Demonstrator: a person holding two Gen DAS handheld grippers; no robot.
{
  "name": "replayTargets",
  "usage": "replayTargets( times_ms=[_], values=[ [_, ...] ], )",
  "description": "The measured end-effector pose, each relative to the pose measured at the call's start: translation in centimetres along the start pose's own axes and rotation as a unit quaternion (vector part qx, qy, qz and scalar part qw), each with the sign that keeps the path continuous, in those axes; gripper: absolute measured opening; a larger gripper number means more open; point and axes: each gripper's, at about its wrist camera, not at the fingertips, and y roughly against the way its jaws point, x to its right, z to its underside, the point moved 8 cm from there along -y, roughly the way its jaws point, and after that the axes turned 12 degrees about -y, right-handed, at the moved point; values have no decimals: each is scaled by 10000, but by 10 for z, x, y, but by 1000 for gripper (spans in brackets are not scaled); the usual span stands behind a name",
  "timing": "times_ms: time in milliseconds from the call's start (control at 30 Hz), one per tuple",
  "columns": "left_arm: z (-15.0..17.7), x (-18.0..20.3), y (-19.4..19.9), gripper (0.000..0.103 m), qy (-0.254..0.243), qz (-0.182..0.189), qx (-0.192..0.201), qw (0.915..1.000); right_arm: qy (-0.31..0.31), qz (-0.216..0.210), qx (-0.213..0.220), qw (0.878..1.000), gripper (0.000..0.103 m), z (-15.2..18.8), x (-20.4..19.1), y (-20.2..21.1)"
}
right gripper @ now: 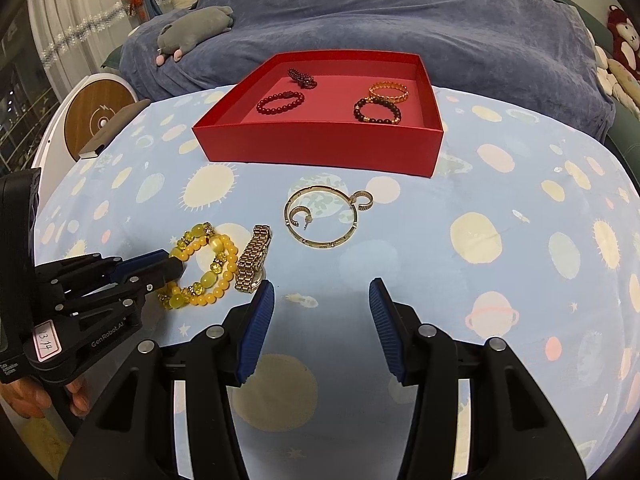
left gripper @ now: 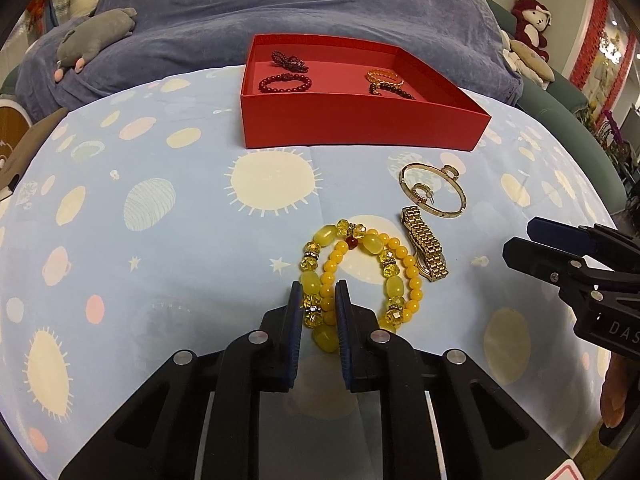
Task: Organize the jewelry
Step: 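Withdraw both tools and move the left tool toward the yellow bead bracelets, then grasp the yellow-green bead bracelet with the left tool while the right grasps the orange bead bracelet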
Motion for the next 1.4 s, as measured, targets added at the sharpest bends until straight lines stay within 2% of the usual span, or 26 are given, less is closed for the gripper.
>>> replayTargets(
  times_ms=[67, 100, 233, 767, 1133, 1333, 1400],
  values=[
    [0, 0, 2, 12, 0, 7, 30, 10000, 13, -3, 1, 10000, 47, 0, 0, 0],
    [-1, -1, 4, 7, 8, 36, 72, 10000, 21, -9, -2, 10000, 47, 1, -1, -1],
    [-1, -3, 8, 7, 191, 270, 57, 9994, 61, -39, -29, 10000, 47, 3, -5, -2],
    [-8, -24, 24, 7, 410, 109, 265, 9987, 238, -289, -223, 9990, 47, 14, -29, -8],
    [-1, -62, 34, 7, 724, -242, 279, 9967, 563, -627, -465, 9954, 35, 27, -72, -18],
    [0, -67, 42, 7, 761, -160, 378, 9963, 613, -739, -440, 9944, 32, 17, -94, -30],
    [4, -67, 39, 7, 757, -154, 325, 9965, 654, -720, -439, 9943, 28, 14, -99, -37]
  ],
)
